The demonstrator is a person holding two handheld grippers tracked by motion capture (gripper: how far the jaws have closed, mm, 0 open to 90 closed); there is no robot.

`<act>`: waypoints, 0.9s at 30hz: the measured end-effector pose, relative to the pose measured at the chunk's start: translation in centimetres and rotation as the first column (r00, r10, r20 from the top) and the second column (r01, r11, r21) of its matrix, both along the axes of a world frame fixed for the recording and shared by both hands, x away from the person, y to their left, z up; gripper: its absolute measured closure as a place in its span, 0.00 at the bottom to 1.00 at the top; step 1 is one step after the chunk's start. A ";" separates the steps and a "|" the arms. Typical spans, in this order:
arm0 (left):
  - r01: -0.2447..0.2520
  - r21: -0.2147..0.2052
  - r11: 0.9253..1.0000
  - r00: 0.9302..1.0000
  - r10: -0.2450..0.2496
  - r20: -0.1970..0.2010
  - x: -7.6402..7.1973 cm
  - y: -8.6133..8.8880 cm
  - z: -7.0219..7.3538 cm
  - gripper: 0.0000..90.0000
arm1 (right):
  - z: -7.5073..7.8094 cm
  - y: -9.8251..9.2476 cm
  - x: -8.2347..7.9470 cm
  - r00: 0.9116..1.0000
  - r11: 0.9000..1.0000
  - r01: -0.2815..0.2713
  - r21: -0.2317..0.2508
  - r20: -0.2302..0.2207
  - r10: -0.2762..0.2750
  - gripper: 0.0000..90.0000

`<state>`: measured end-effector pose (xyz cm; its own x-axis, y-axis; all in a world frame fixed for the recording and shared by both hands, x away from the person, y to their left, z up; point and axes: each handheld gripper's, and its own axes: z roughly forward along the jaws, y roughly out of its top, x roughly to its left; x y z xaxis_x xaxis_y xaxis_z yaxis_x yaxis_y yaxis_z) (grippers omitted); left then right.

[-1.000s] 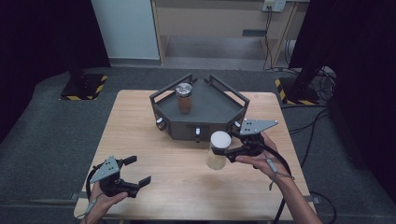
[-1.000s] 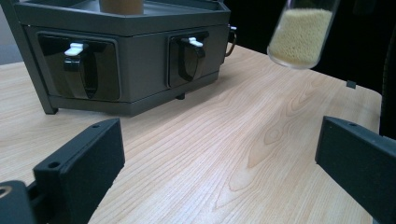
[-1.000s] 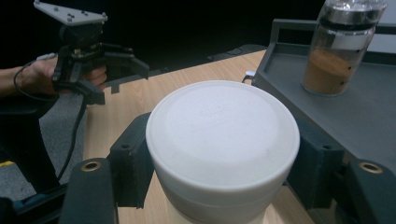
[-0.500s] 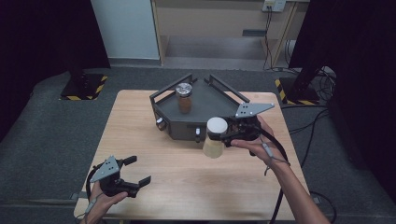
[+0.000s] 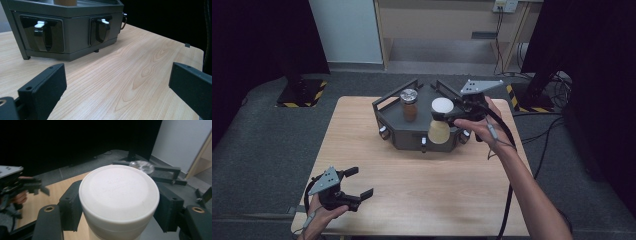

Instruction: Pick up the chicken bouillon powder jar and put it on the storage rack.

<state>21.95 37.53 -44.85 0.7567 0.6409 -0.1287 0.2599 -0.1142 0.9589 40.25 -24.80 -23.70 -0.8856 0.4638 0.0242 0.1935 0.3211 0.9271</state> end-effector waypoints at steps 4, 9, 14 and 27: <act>-0.002 0.005 1.000 1.000 0.002 -0.004 0.0 0.0 0.0 0.00 | 0.5 0.5 1.6 0.999 0.999 0.039 -0.010 0.007 -0.039 0.38; -0.008 0.011 1.000 1.000 0.009 -0.007 0.1 0.0 0.0 0.00 | 0.6 1.2 3.3 0.994 0.993 0.111 -0.029 0.006 -0.111 0.38; -0.013 0.023 1.000 1.000 0.014 -0.015 0.3 -0.1 0.0 0.00 | -0.3 1.6 4.3 0.984 0.984 0.177 -0.032 0.018 -0.176 0.38; -0.021 0.030 0.999 0.999 0.022 -0.024 0.5 0.0 -0.1 0.00 | -2.9 2.6 6.7 0.957 0.956 0.289 -0.048 0.037 -0.287 0.38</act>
<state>22.40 37.50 -44.95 0.7397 0.6607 -0.1279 0.2858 -0.1364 0.9485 46.92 -22.20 -26.62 -0.7142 0.6993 -0.0314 0.2576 0.3043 0.9171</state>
